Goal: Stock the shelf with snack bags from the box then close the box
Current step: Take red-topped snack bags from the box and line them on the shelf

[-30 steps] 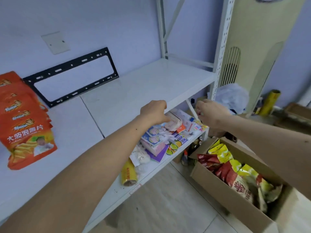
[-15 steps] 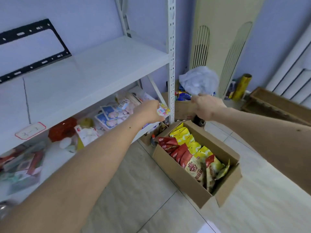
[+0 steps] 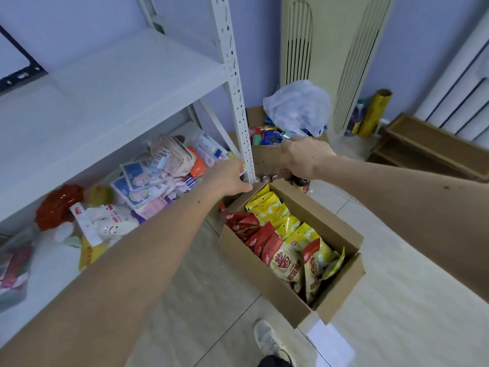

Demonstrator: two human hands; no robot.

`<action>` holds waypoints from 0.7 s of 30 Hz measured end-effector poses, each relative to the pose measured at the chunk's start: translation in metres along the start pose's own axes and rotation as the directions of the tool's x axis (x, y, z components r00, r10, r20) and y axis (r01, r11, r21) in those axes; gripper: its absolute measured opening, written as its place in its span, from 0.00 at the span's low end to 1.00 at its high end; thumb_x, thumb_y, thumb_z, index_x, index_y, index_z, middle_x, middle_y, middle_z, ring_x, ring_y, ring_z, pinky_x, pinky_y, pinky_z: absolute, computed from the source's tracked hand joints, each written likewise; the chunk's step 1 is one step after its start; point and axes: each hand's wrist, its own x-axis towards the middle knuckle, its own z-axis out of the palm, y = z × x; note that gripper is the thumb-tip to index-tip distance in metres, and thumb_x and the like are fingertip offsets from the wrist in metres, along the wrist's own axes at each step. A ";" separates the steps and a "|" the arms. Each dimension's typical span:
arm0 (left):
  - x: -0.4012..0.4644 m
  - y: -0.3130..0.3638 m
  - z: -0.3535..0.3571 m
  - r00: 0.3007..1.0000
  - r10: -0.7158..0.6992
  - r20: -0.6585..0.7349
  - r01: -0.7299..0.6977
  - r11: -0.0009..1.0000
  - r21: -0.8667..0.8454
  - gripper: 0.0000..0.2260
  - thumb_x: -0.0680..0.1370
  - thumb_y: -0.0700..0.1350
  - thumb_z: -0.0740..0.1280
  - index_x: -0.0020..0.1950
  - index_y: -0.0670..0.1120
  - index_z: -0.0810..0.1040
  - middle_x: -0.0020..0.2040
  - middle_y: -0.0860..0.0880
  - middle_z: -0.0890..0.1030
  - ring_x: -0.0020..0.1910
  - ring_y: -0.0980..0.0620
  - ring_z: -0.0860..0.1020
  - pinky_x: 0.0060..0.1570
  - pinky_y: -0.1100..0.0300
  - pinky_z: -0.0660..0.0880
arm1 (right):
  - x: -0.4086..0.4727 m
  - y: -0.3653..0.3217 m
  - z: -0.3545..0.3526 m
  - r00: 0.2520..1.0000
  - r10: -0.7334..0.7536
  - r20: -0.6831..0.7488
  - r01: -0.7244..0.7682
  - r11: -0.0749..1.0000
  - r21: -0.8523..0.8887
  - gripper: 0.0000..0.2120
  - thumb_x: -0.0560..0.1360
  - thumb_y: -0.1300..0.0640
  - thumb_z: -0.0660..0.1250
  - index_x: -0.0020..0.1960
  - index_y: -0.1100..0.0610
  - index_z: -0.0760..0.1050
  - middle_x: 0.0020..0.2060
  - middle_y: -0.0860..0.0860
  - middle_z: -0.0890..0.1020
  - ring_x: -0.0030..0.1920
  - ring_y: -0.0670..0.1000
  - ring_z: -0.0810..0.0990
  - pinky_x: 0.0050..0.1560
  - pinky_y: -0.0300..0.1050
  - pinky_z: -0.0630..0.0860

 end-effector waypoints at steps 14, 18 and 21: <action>0.032 0.057 0.124 0.973 -0.197 0.119 0.211 0.970 -0.121 0.22 0.74 0.56 0.70 0.62 0.44 0.75 0.57 0.46 0.79 0.56 0.45 0.78 0.52 0.52 0.76 | 0.023 0.076 0.087 0.949 -0.212 0.232 0.218 0.976 0.000 0.17 0.77 0.60 0.61 0.66 0.56 0.67 0.59 0.56 0.74 0.60 0.58 0.75 0.43 0.49 0.71; 0.026 0.061 0.180 0.944 -0.289 0.160 0.318 0.926 -0.201 0.19 0.74 0.54 0.70 0.60 0.43 0.76 0.54 0.46 0.80 0.54 0.45 0.78 0.51 0.52 0.76 | 0.022 0.091 0.140 0.922 -0.265 0.283 0.285 0.958 -0.030 0.22 0.77 0.61 0.61 0.70 0.55 0.65 0.63 0.53 0.72 0.63 0.57 0.74 0.47 0.51 0.76; 0.023 0.055 0.228 0.922 -0.341 0.182 0.375 0.903 -0.210 0.17 0.73 0.54 0.71 0.55 0.44 0.78 0.52 0.47 0.80 0.55 0.46 0.77 0.49 0.55 0.73 | 0.023 0.099 0.189 0.898 -0.309 0.313 0.338 0.940 -0.040 0.16 0.76 0.60 0.61 0.64 0.55 0.69 0.56 0.54 0.75 0.58 0.58 0.76 0.44 0.51 0.78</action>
